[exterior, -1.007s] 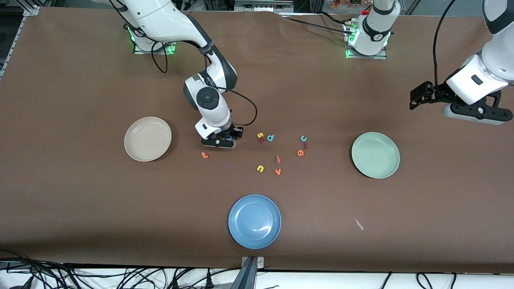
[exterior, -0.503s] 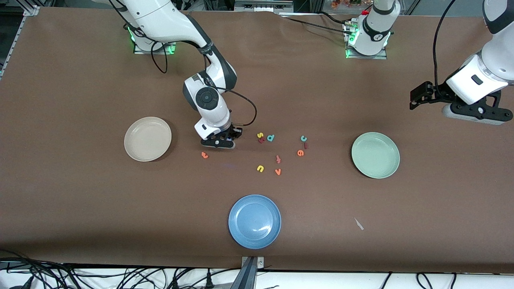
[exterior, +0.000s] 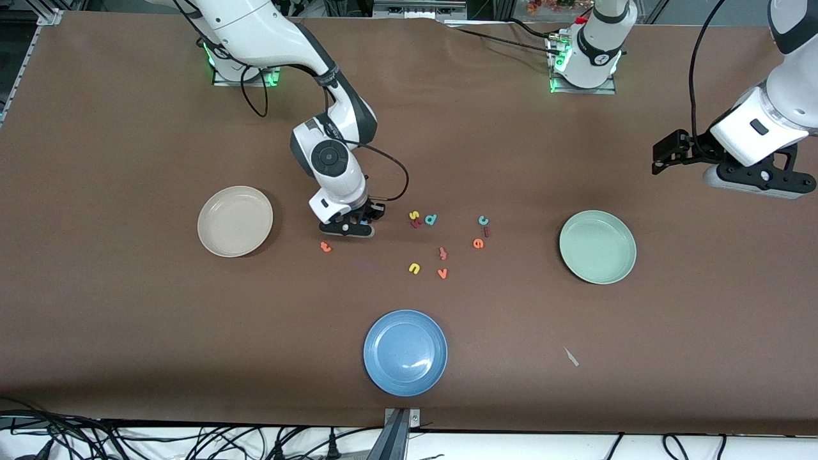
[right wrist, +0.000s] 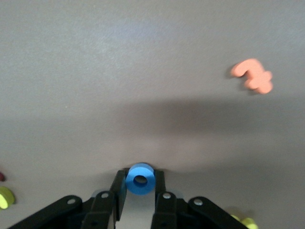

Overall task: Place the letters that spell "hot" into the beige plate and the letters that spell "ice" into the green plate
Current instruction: 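Carry the blue ring to the white plate and open the right gripper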

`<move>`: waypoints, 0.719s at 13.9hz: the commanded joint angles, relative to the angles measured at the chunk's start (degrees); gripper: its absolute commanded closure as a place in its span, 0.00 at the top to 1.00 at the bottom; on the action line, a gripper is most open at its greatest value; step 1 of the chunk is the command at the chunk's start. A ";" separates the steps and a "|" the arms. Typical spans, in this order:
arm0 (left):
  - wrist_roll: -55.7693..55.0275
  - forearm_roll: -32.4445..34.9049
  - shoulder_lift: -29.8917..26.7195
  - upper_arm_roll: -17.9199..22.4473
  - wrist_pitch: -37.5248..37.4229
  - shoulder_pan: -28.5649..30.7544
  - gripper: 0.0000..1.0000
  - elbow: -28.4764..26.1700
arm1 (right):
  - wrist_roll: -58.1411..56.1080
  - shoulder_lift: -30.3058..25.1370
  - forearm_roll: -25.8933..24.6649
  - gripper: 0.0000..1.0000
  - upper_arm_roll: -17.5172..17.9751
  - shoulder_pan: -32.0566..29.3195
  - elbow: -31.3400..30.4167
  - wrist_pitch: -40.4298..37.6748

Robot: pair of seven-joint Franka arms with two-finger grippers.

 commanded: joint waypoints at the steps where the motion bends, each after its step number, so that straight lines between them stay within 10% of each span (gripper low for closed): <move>1: -0.70 0.33 0.87 -0.18 -1.43 -0.15 1.00 1.86 | -4.93 -4.29 1.27 0.08 -1.85 -1.88 1.43 -7.18; 10: -0.70 0.33 0.87 -0.18 -1.43 -0.15 1.00 1.86 | -38.20 -17.05 1.35 0.08 -19.25 -1.97 -19.22 0.28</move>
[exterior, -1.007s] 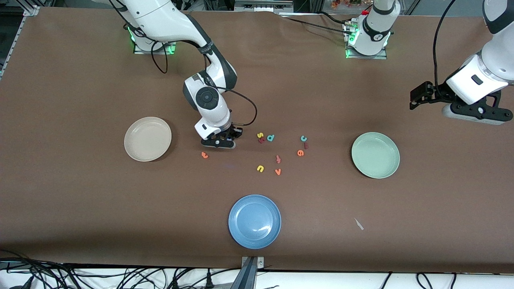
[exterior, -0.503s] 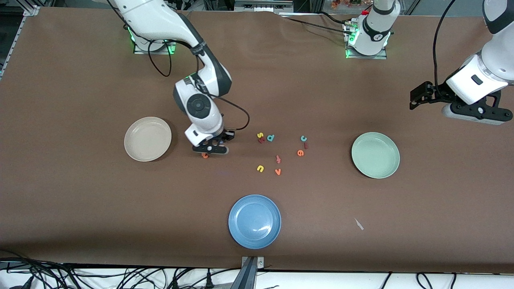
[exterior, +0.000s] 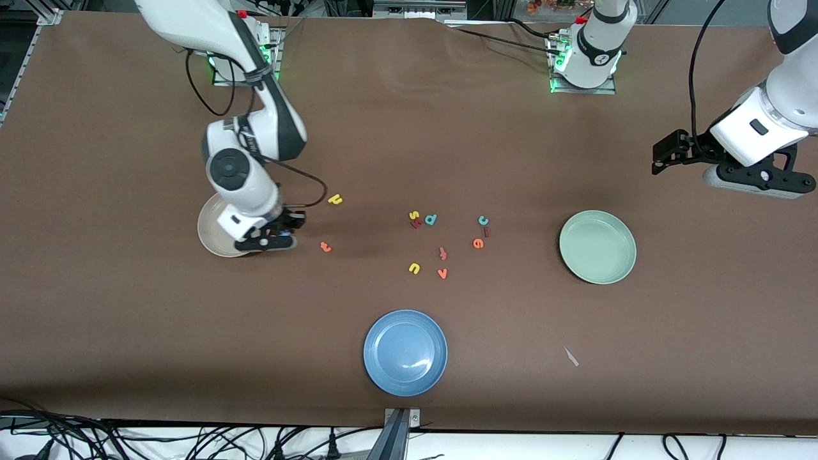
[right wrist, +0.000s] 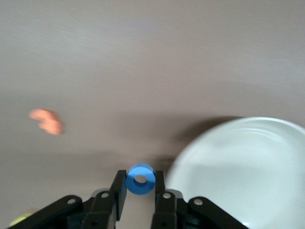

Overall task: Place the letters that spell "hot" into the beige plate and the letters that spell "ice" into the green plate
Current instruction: 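Carry the blue ring to the white plate and open the right gripper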

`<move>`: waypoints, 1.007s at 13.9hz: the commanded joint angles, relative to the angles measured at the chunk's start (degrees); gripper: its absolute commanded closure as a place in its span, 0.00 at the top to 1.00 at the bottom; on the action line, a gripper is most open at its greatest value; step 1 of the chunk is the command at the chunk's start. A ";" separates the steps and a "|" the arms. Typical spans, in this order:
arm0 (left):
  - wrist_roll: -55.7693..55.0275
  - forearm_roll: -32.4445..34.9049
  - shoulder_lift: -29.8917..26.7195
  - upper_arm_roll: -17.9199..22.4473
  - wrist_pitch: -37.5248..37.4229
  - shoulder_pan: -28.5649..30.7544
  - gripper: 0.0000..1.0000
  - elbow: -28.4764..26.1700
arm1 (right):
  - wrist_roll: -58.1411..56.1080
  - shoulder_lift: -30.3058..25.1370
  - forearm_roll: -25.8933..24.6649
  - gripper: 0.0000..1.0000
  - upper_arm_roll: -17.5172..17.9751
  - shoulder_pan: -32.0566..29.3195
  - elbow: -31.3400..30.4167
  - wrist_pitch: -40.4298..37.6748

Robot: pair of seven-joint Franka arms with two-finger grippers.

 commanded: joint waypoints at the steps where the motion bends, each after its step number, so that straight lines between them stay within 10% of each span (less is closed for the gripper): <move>1: -0.70 0.33 0.86 -0.18 -1.41 -0.15 1.00 1.86 | -11.73 -4.73 1.51 0.08 -4.79 0.12 -6.55 1.71; 4: -0.70 0.33 0.86 -0.18 -1.41 -0.15 1.00 1.86 | -23.86 -4.74 8.51 0.21 -8.41 0.11 -8.66 2.33; 6: -0.70 0.33 0.86 -0.18 -1.41 -0.15 1.00 1.86 | -26.09 -4.21 11.87 1.00 -8.59 0.03 -8.32 1.28; 14: -0.70 0.33 0.86 -0.18 -1.41 -0.15 1.00 1.86 | -26.62 -2.11 11.44 1.00 -2.89 0.73 -2.61 -0.12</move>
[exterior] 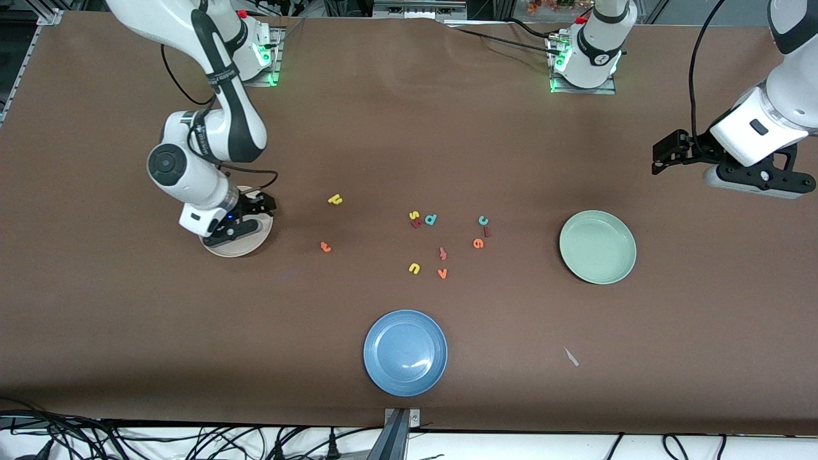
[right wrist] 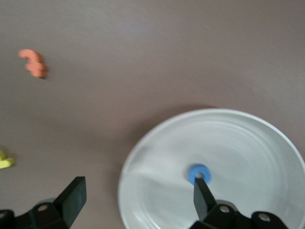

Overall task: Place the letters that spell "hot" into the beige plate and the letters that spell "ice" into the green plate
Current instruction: 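Carry the blue ring to the white plate and open the right gripper, then reach the orange letter and grasp it with the right gripper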

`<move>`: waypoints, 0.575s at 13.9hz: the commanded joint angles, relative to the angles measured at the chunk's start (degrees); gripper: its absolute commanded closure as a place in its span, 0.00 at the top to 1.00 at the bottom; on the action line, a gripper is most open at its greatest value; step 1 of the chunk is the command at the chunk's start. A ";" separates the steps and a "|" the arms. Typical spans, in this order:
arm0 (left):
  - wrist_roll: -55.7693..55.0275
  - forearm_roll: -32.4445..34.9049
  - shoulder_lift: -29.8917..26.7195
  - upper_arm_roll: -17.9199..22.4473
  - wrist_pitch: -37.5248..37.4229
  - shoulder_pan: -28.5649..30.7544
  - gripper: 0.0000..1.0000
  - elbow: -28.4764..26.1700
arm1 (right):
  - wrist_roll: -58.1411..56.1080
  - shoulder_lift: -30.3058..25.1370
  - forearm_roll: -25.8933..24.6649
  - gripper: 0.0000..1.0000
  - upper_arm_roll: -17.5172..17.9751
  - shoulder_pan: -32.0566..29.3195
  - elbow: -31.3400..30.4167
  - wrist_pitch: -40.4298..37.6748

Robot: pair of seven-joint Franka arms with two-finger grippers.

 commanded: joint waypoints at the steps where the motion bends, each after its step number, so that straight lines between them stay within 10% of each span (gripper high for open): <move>1: -0.69 0.33 0.85 -0.18 -1.39 -0.15 1.00 1.86 | -1.41 1.60 1.09 1.00 1.46 -0.08 3.97 -1.84; 8: -0.69 0.33 0.85 -0.18 -1.39 -0.15 1.00 1.86 | -1.14 8.98 0.91 1.00 7.35 0.18 13.55 -2.64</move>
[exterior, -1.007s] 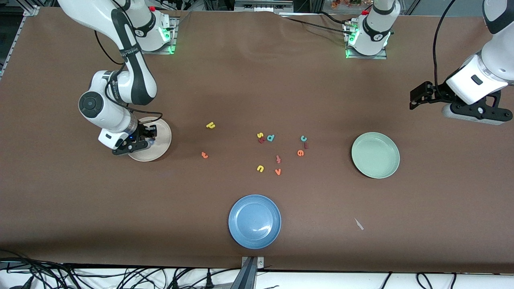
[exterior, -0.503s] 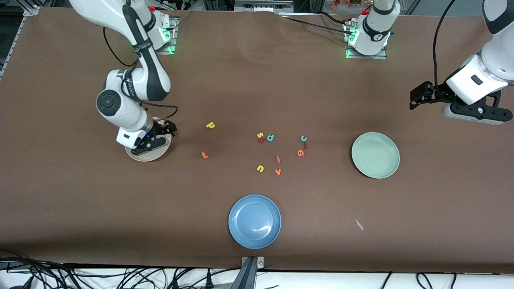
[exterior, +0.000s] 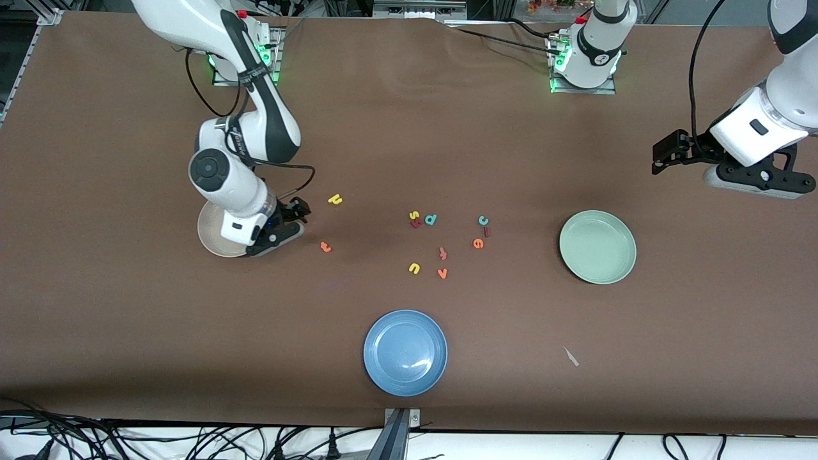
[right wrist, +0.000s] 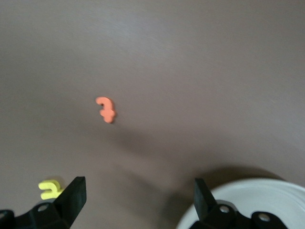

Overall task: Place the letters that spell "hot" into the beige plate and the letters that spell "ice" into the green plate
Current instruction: 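Reach the orange letter and grasp it with the right gripper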

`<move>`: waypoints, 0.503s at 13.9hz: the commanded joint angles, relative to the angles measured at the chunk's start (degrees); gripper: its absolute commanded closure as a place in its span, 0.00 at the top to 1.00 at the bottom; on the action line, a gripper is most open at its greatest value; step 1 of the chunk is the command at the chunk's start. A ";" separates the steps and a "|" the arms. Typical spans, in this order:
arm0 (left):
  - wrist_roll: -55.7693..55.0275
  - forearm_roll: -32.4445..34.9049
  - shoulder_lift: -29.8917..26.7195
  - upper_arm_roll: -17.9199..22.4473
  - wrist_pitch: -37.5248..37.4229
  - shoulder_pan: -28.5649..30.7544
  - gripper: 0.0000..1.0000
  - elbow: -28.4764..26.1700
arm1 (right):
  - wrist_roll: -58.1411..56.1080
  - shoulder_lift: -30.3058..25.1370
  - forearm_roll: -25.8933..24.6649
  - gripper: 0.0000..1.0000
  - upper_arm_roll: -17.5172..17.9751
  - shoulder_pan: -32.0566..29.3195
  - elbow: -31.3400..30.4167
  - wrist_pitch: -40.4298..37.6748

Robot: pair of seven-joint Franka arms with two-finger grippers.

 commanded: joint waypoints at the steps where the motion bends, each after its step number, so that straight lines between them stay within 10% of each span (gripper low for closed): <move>1: -0.70 0.33 0.85 -0.18 -1.39 -0.14 1.00 1.86 | -1.11 4.77 0.39 1.00 1.25 0.78 4.76 -1.05; 7: -0.70 0.33 0.85 -0.18 -1.39 -0.14 1.00 1.86 | -2.59 10.93 -2.96 1.00 1.34 2.10 10.74 -1.05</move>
